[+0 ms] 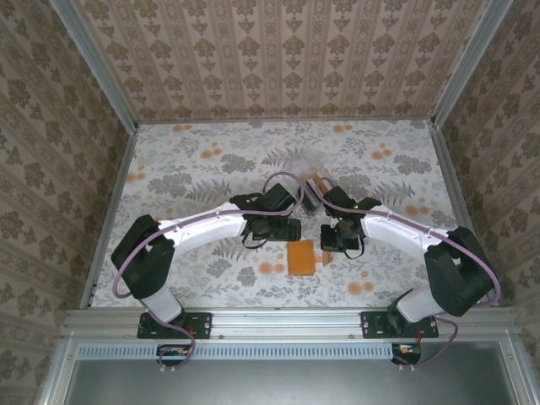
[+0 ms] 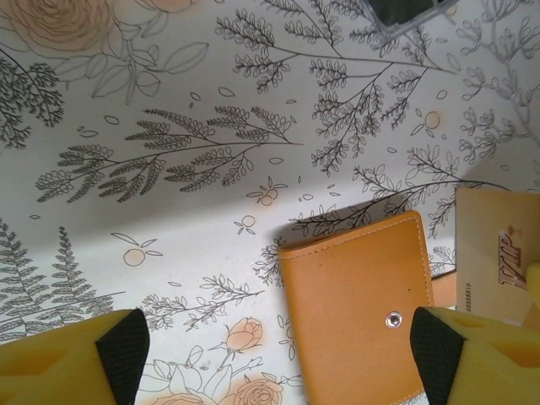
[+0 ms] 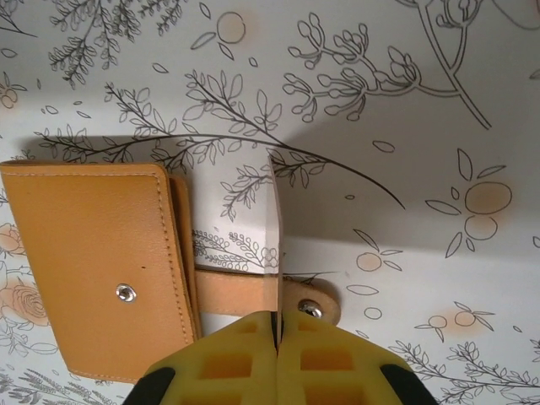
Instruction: Put the credit cards into the card holder
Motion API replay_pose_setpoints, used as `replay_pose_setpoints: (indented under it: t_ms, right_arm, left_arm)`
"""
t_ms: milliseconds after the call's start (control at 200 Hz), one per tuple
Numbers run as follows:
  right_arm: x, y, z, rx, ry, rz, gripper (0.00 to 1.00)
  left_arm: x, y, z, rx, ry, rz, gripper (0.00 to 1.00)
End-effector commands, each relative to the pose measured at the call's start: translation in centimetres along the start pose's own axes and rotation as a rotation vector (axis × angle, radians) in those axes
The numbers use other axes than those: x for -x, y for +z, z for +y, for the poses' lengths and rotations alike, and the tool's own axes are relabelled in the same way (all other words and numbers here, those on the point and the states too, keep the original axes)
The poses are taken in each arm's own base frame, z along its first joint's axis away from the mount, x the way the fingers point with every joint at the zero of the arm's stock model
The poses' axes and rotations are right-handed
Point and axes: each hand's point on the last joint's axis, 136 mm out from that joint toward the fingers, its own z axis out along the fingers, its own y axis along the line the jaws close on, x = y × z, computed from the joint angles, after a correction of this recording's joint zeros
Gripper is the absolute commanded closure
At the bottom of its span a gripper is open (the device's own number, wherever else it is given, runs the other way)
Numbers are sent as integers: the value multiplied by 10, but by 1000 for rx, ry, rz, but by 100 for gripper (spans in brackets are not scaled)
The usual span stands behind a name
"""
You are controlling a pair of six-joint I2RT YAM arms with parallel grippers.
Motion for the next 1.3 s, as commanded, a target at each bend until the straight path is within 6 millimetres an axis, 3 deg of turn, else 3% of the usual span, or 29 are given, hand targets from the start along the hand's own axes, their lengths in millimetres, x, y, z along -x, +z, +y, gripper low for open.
replay_pose_setpoints:
  t_ms: [0,430,1075,1295]
  right_arm:
    - [-15,7,-7,11,45,24,100]
    - [-26,22,-17,29,100,13,100]
    - [-22,29,-27,9,154,-29,100]
    - [-20,28,-33,-23,159,-41,100]
  left_arm:
    - [-7,2,-2,62,6,42,14]
    - [-26,32,-29,142,35,152,5]
    - [-37,46,-6,344,42,228,0]
    - [-36,37,-1,358,35,202,7]
